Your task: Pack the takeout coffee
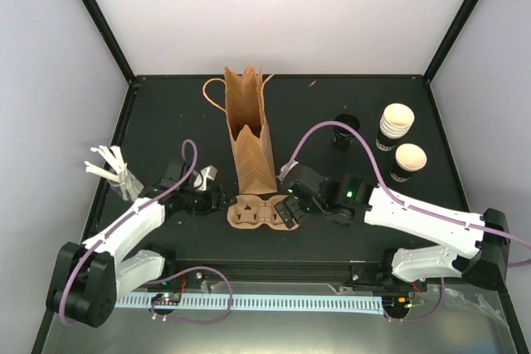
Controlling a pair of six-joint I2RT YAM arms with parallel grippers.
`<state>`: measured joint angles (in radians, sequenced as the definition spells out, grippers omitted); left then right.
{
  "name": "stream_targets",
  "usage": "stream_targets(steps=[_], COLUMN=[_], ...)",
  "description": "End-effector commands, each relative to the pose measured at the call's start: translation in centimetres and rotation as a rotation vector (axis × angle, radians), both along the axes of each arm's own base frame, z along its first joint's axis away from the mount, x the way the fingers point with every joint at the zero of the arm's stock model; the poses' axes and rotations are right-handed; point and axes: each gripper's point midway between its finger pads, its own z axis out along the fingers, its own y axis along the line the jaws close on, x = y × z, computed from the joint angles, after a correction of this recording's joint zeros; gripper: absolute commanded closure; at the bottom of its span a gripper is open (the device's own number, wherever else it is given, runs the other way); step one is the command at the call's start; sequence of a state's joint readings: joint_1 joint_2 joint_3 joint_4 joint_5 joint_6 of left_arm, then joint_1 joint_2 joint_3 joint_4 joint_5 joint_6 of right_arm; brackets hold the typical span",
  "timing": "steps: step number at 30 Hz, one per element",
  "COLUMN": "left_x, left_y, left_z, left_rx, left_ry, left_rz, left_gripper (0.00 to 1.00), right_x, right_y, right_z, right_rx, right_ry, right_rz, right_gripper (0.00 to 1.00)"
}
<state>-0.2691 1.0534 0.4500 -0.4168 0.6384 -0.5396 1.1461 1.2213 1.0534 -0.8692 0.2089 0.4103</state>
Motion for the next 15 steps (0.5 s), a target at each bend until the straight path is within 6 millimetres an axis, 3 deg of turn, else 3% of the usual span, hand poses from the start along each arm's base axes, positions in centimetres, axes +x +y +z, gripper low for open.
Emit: stream_targets(steps=[1,8,15], left_x=[-0.6,-1.8,-3.0], left_y=[-1.3,-3.5,-5.3], left_z=[0.9,0.5,0.7], left_rx=[-0.067,-0.115,-0.138], left_ry=[-0.015,0.002,0.010], left_rz=[-0.032,-0.086,-0.121], left_gripper=[0.37,0.39,0.40], right_x=[0.5,0.6,0.9], right_y=[0.8,3.0,3.7], right_z=[2.1,1.4,-1.7], right_rx=[0.094,0.187,0.126], right_ry=[0.053,0.161,0.230], right_rz=[-0.132,-0.254,-0.351], right_gripper=[0.00,0.05,0.09])
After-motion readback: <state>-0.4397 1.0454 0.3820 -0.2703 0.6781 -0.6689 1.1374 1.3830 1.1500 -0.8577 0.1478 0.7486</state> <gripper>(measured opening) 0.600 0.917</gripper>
